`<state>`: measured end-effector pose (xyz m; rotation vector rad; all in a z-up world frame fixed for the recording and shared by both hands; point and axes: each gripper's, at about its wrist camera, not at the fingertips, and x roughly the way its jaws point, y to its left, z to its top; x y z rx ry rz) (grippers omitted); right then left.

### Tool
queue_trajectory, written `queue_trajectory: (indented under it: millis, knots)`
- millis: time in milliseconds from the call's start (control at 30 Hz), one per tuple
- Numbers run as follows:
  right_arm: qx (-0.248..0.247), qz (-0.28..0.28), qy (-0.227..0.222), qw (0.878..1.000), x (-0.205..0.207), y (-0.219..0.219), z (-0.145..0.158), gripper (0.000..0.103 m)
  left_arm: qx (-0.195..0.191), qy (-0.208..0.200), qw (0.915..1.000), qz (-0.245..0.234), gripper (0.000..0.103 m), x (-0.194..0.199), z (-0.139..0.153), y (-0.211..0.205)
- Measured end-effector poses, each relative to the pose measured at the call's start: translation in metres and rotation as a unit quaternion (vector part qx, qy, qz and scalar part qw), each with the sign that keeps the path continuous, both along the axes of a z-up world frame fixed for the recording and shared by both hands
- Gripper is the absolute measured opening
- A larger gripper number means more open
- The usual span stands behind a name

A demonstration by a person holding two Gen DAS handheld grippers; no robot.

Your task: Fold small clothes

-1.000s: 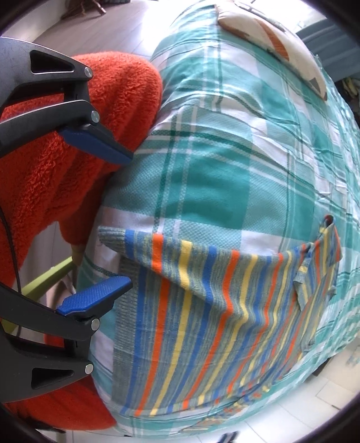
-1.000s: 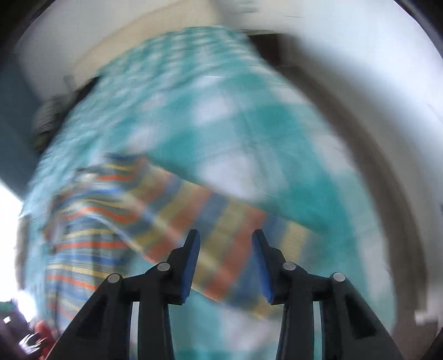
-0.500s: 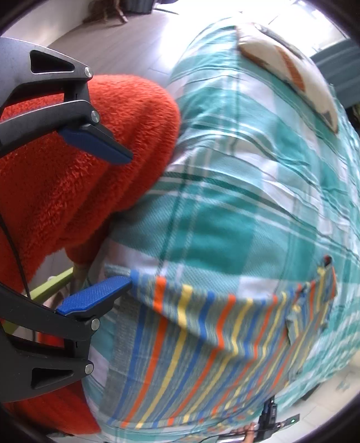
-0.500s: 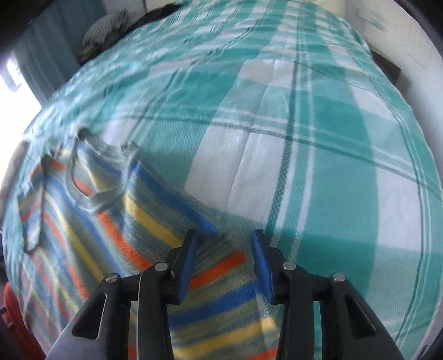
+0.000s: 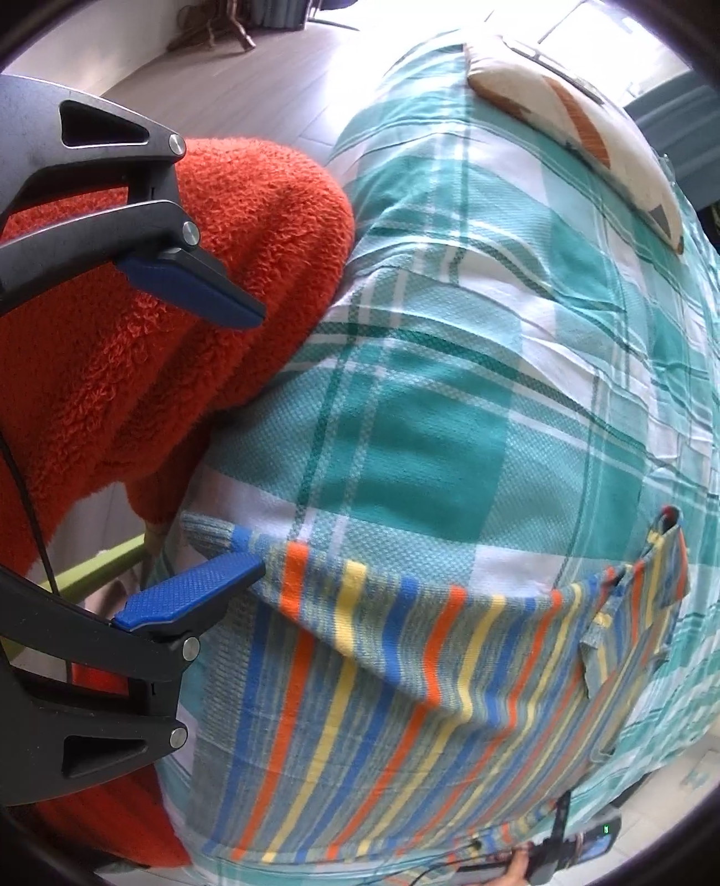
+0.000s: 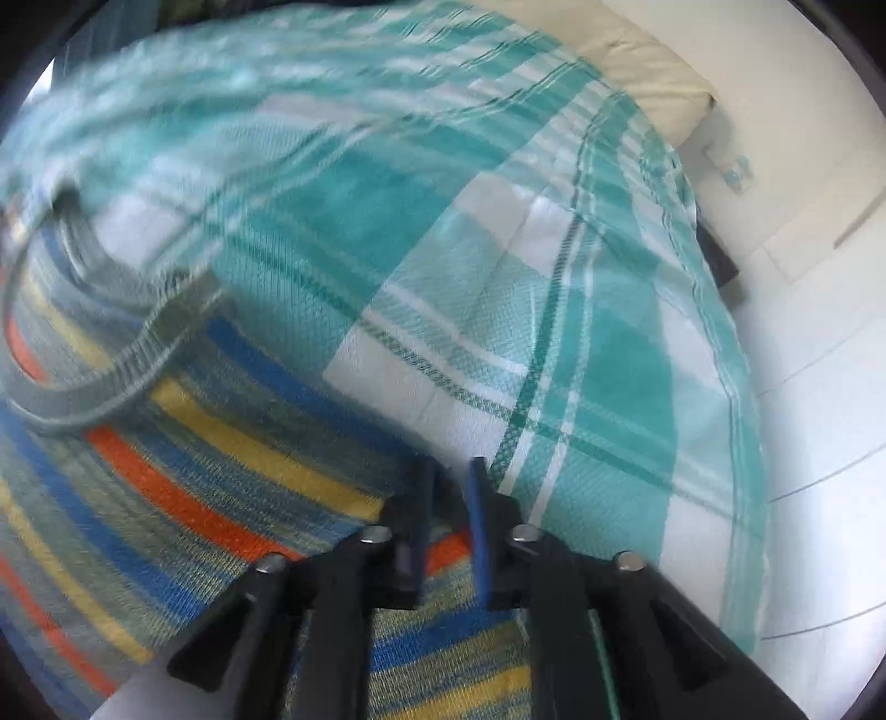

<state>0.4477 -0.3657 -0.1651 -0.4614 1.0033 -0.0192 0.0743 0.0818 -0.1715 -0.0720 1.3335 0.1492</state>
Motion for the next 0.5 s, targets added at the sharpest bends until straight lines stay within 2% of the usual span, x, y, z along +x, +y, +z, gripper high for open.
queue_trajectory:
  millis: [33, 67, 133, 167, 267, 367, 500]
  knots:
    - [0.031, -0.007, -0.007, 0.999, -0.004, -0.011, 0.011, 0.05, -0.001, 0.001, 1.0, 0.0, 0.084, 0.0, -0.001, -0.001]
    - [0.06, -0.019, -0.021, 0.998, -0.011, -0.028, 0.025, 0.053, -0.003, 0.001, 1.0, -0.001, 0.084, 0.0, -0.001, -0.001]
    - [0.125, -0.064, -0.049, 0.989, -0.034, -0.072, 0.053, 0.053, -0.01, -0.006, 0.9999, -0.001, 0.084, 0.002, 0.001, -0.003]
    - [0.175, -0.094, -0.055, 0.979, -0.053, -0.102, 0.067, 0.053, -0.013, -0.009, 0.9999, -0.001, 0.084, 0.002, 0.001, -0.004]
    - [0.255, -0.166, -0.067, 0.95, -0.118, -0.169, 0.086, 0.053, -0.022, -0.019, 0.9995, -0.009, 0.084, 0.006, 0.004, -0.01]
    - [0.316, -0.243, -0.063, 0.915, -0.198, -0.22, 0.082, 0.053, -0.023, -0.023, 0.9992, -0.024, 0.084, 0.008, 0.005, -0.019]
    - [0.378, -0.311, -0.019, 0.872, -0.273, -0.237, 0.044, 0.053, -0.025, -0.028, 0.9986, -0.037, 0.084, 0.01, 0.009, -0.029]
